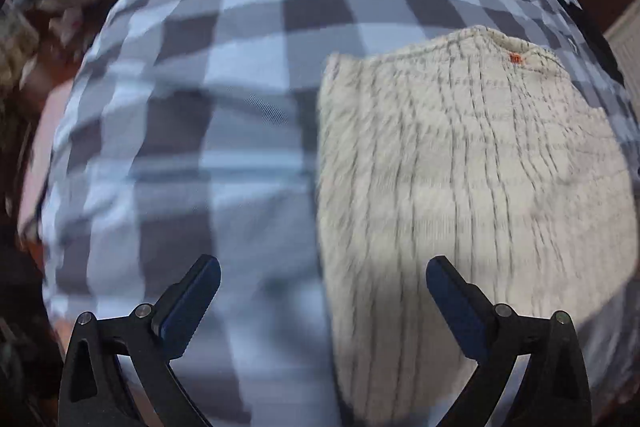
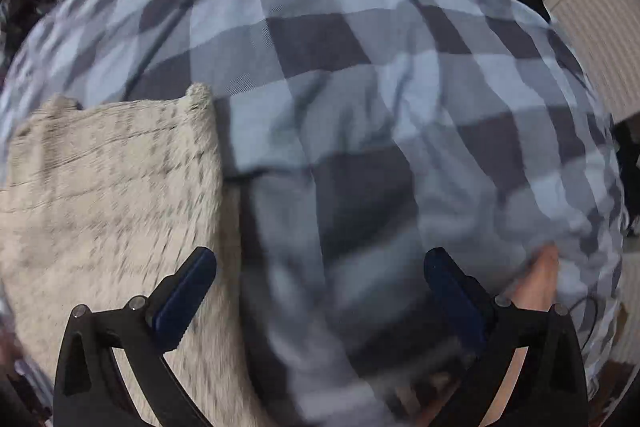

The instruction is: Fold small clothes

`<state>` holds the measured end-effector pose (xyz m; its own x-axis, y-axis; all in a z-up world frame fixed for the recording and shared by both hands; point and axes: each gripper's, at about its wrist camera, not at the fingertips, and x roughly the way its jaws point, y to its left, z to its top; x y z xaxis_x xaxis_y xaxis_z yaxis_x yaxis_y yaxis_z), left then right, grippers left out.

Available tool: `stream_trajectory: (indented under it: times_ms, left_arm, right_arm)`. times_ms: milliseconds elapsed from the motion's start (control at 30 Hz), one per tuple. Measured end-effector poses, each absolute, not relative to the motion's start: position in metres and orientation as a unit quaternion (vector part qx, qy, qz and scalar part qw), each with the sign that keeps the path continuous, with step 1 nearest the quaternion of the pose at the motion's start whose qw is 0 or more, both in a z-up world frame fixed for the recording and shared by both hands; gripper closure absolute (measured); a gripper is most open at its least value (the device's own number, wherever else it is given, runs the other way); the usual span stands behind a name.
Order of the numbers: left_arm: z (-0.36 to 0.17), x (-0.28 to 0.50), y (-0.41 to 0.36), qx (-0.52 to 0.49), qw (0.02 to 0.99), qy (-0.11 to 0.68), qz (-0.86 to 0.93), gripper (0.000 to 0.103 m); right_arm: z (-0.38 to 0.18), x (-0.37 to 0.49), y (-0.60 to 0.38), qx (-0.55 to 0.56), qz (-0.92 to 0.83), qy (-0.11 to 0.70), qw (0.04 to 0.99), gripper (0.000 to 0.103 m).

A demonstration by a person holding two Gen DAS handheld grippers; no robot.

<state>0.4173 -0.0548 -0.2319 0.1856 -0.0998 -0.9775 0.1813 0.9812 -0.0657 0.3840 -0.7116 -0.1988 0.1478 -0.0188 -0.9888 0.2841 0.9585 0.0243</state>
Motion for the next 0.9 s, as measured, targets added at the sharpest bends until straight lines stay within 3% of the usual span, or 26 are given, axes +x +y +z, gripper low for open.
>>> stream_trajectory:
  times_ms: [200,400,533,900]
  left_arm:
    - [-0.23,0.344,-0.065,0.022,0.718,0.69,-0.094,0.0]
    - [-0.26,0.29,-0.068,-0.017,0.68,0.724,-0.117,0.0]
    - [-0.28,0.295,-0.079,0.053,0.69,0.716,-0.09,0.0]
    - [-0.271,0.304,-0.104,0.168,0.751,0.638,-0.036,0.0]
  right_arm:
    - [-0.167,0.302,-0.662,0.2,-0.046,0.671,0.713,0.002]
    - [-0.181,0.266,-0.646,0.293,-0.031,0.713,0.637,0.001]
    - [-0.205,0.27,-0.644,0.277,-0.04,0.733,0.62,0.001]
    - [-0.251,0.304,-0.637,0.222,-0.024,0.763,0.607,0.001]
